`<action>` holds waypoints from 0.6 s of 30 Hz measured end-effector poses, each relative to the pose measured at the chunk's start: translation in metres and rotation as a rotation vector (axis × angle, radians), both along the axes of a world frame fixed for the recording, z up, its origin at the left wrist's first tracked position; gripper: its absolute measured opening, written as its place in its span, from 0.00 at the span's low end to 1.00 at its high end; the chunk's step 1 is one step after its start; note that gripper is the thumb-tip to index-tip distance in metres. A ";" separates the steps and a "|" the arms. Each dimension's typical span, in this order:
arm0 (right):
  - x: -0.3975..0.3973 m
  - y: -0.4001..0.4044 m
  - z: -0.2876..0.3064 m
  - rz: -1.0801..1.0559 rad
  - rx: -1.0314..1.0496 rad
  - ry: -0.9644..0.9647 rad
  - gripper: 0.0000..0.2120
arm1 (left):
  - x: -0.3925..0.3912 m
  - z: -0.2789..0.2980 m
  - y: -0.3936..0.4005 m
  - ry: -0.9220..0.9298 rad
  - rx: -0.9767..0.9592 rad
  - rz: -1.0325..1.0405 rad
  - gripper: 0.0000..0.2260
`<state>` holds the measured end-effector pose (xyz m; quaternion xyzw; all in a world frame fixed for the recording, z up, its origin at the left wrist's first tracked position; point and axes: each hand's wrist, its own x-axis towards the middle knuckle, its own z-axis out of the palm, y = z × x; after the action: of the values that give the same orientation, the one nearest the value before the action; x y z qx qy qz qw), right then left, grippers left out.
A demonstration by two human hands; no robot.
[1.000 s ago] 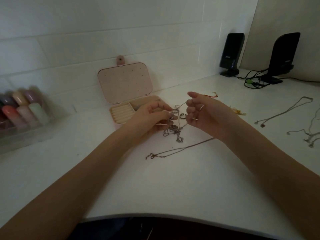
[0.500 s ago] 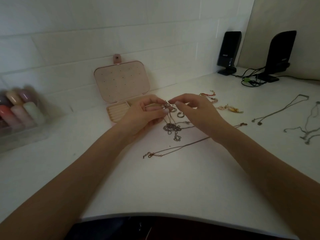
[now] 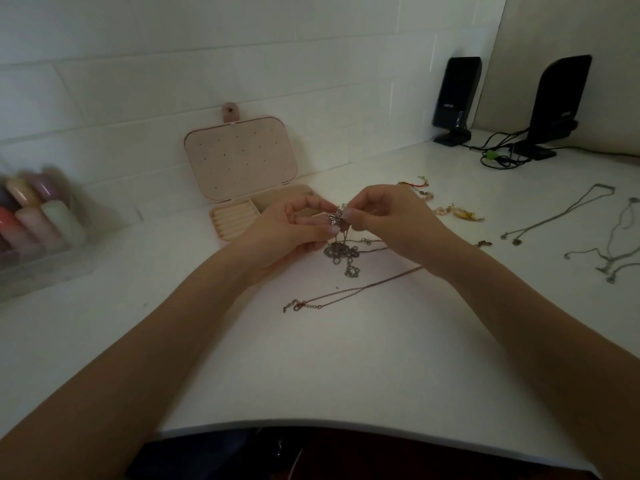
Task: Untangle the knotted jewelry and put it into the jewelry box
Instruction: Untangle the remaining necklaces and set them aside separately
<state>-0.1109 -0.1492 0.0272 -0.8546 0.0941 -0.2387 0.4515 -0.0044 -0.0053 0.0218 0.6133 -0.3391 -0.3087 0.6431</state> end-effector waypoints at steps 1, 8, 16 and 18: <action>0.000 -0.002 0.001 0.003 -0.074 0.013 0.04 | 0.002 -0.001 0.000 0.002 0.013 -0.010 0.12; -0.002 -0.006 -0.002 0.019 -0.271 0.041 0.04 | 0.004 -0.002 0.000 -0.018 0.074 -0.024 0.17; 0.000 0.002 -0.001 0.031 -0.020 0.043 0.09 | 0.002 -0.002 -0.001 -0.192 0.050 0.087 0.11; 0.001 0.003 0.000 0.028 0.038 0.024 0.10 | 0.002 -0.007 -0.003 -0.324 0.049 0.135 0.17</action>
<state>-0.1104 -0.1465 0.0269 -0.8498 0.0919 -0.2202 0.4700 -0.0027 -0.0085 0.0151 0.6917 -0.3887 -0.1700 0.5844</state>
